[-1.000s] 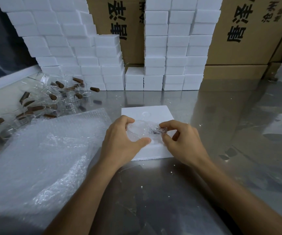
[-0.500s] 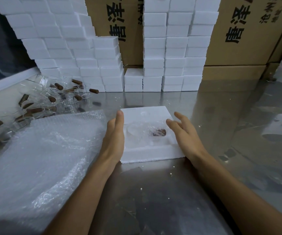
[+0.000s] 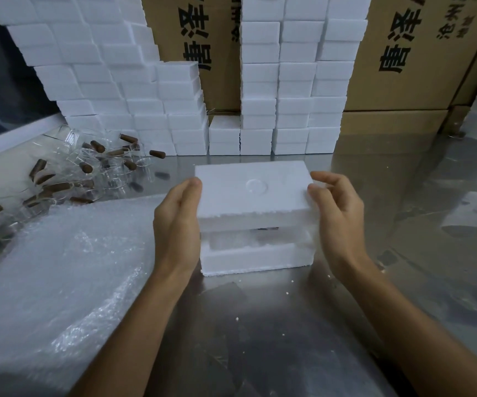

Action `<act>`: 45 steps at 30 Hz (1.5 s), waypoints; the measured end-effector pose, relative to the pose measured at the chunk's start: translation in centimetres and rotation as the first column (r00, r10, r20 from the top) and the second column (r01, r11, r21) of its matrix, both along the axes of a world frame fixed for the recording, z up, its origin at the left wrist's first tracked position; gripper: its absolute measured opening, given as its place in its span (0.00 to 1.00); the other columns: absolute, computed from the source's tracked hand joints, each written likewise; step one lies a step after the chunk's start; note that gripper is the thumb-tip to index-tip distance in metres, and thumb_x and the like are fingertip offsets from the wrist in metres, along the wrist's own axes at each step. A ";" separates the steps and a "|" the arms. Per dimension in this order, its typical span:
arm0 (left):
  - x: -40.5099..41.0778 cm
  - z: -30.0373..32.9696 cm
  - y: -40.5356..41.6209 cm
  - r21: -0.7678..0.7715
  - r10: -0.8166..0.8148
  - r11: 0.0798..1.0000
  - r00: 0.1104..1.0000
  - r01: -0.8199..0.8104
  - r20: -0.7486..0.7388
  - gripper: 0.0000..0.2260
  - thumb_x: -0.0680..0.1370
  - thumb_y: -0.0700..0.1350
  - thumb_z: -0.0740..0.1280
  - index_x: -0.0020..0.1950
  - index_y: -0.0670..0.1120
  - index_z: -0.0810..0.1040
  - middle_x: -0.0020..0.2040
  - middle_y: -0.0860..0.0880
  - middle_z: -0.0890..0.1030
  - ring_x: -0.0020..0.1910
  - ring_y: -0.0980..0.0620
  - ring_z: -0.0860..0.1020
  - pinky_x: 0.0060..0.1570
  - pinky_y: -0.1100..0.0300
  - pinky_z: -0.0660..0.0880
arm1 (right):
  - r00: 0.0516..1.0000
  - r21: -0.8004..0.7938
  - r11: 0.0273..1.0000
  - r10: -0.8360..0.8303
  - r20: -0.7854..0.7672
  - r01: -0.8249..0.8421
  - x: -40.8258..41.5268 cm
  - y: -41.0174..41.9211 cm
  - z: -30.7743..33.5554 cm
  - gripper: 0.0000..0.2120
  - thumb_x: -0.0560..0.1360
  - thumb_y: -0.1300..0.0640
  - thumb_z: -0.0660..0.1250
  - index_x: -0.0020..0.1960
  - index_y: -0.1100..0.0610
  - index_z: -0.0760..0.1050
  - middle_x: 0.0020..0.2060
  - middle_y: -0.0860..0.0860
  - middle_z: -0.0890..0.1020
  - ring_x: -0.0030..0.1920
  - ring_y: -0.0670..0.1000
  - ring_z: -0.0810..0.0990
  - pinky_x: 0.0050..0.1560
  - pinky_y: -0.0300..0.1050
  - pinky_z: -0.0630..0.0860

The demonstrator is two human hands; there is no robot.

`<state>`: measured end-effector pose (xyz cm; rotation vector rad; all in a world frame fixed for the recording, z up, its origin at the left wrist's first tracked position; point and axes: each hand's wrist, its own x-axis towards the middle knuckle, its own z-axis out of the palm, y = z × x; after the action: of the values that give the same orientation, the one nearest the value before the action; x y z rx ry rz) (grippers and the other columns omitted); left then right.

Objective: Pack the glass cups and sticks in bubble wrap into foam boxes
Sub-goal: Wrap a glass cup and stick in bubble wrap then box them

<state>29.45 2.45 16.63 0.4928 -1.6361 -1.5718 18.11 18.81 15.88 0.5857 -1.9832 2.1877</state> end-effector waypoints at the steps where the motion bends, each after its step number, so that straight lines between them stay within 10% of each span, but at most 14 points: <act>1: -0.1 -0.2 -0.1 0.007 0.006 1.000 1.000 -0.006 0.013 0.14 0.76 0.57 0.64 0.55 0.51 0.81 0.53 0.54 0.84 0.57 0.53 0.80 0.60 0.51 0.75 | 1.000 0.006 1.000 0.002 0.012 -0.002 -0.1 0.0 -0.1 0.14 0.71 0.51 0.64 0.55 0.54 0.78 0.40 0.55 0.77 0.40 0.48 0.76 0.42 0.46 0.75; 12: -0.4 -1.3 -0.4 -0.076 0.078 0.995 0.978 -0.065 0.191 0.12 0.66 0.51 0.65 0.49 0.57 0.79 0.39 0.47 0.79 0.38 0.52 0.76 0.40 0.53 0.76 | 0.999 0.131 0.991 -0.035 0.019 0.032 -1.2 0.2 -1.8 0.11 0.68 0.54 0.61 0.47 0.50 0.78 0.34 0.53 0.76 0.33 0.44 0.72 0.32 0.40 0.70; 17: -0.6 -2.0 -0.6 -0.195 0.157 0.975 0.956 -0.109 0.247 0.06 0.73 0.50 0.67 0.49 0.54 0.79 0.27 0.56 0.75 0.28 0.63 0.73 0.27 0.72 0.68 | 0.998 0.204 0.978 -0.049 0.047 0.038 -1.5 0.1 -2.4 0.10 0.69 0.51 0.60 0.48 0.48 0.76 0.35 0.52 0.77 0.30 0.40 0.71 0.31 0.35 0.69; 22: -0.6 -1.8 -1.2 -0.226 0.234 0.959 0.933 -0.174 0.273 0.03 0.75 0.49 0.70 0.48 0.55 0.79 0.42 0.60 0.79 0.40 0.61 0.77 0.35 0.67 0.69 | 0.999 0.241 0.970 0.017 0.034 -0.024 -1.7 -0.1 -3.0 0.10 0.76 0.49 0.63 0.56 0.46 0.76 0.44 0.54 0.81 0.39 0.42 0.76 0.42 0.41 0.74; 32: -0.4 -1.9 -1.3 -0.240 0.274 0.949 0.909 -0.203 0.314 0.05 0.71 0.50 0.71 0.35 0.53 0.80 0.29 0.65 0.79 0.35 0.71 0.76 0.33 0.65 0.68 | 0.987 0.284 0.947 0.131 0.096 -0.154 -1.9 -0.2 -3.1 0.19 0.73 0.42 0.60 0.63 0.43 0.69 0.63 0.41 0.76 0.62 0.43 0.75 0.64 0.49 0.72; 45: -0.6 -2.3 -1.8 -0.171 0.248 0.964 0.916 -0.203 0.316 0.06 0.74 0.52 0.71 0.39 0.53 0.81 0.36 0.60 0.82 0.39 0.60 0.79 0.36 0.64 0.71 | 0.946 0.363 0.874 0.298 0.126 -0.324 -2.0 0.6 -2.2 0.18 0.79 0.43 0.65 0.66 0.40 0.66 0.59 0.35 0.73 0.57 0.37 0.75 0.52 0.37 0.71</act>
<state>28.81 0.66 14.32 0.8826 -1.8474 -1.2439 16.13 19.45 13.70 0.9557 -2.5309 2.0046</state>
